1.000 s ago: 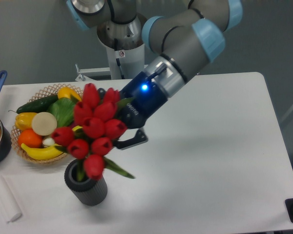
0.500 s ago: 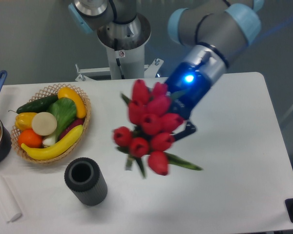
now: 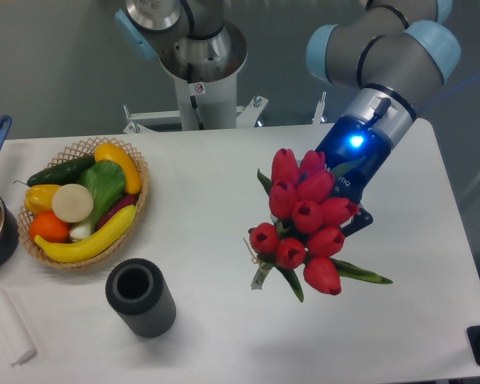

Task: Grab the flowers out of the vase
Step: 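Carry the held tulips away from the vase over the table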

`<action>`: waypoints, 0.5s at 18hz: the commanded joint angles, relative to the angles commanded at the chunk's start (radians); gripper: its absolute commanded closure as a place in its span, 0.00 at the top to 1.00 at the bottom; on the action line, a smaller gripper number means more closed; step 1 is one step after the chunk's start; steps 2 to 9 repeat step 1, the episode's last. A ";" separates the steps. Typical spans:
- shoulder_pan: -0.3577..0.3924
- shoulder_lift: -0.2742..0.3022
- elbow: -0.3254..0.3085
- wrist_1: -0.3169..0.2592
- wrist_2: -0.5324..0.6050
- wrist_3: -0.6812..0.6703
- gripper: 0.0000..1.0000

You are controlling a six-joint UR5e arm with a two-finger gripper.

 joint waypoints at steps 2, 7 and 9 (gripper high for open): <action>0.000 0.002 -0.006 0.000 0.000 0.002 0.41; 0.000 0.002 -0.006 0.000 0.000 0.002 0.41; 0.000 0.002 -0.006 0.000 0.000 0.002 0.41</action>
